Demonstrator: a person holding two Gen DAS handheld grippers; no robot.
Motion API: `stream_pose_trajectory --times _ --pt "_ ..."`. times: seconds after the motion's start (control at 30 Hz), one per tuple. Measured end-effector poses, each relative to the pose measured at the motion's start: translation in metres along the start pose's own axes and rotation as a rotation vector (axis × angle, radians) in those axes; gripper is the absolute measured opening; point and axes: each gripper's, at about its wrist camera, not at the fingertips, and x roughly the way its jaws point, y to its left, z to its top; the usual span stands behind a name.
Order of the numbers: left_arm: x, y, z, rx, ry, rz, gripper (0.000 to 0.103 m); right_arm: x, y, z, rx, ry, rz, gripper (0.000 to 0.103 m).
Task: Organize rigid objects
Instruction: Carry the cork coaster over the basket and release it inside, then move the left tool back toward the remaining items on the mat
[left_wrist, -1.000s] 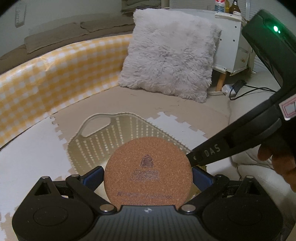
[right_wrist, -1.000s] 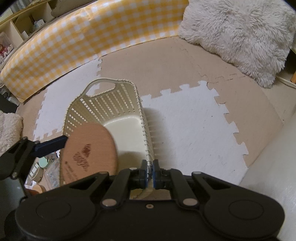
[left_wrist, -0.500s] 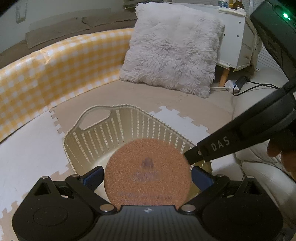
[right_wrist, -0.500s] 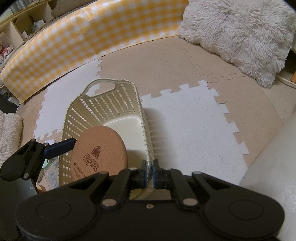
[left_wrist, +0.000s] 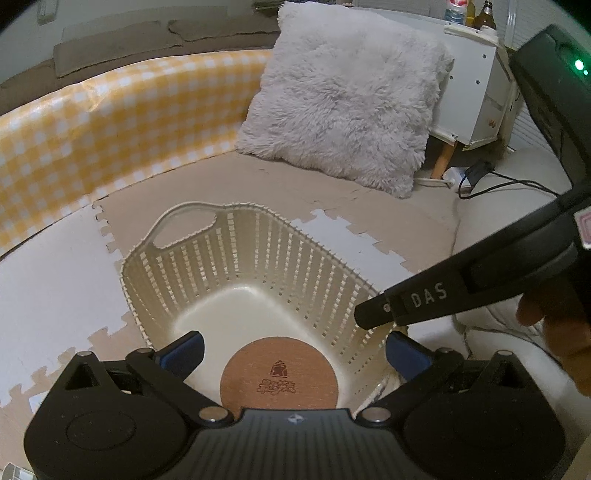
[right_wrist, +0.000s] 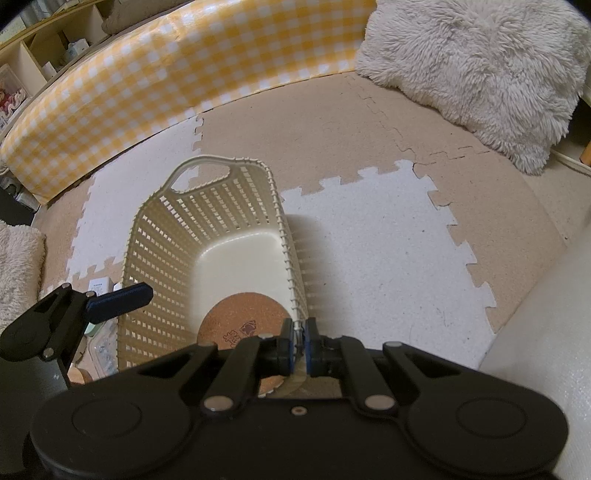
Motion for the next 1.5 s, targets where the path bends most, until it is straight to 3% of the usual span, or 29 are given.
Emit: stream_pose_trajectory --times 1.07,1.27,1.5 --pt "-0.080 -0.025 -0.001 -0.012 -0.012 -0.013 0.103 0.001 -0.001 0.001 0.003 -0.001 -0.005 0.006" --pt "-0.095 -0.028 -0.013 -0.021 -0.001 0.017 0.103 0.001 0.001 0.001 -0.010 -0.006 -0.013 0.006" --pt "-0.104 -0.015 -0.032 -0.095 0.028 0.115 0.103 0.000 0.002 0.000 -0.017 -0.007 -0.018 0.006"
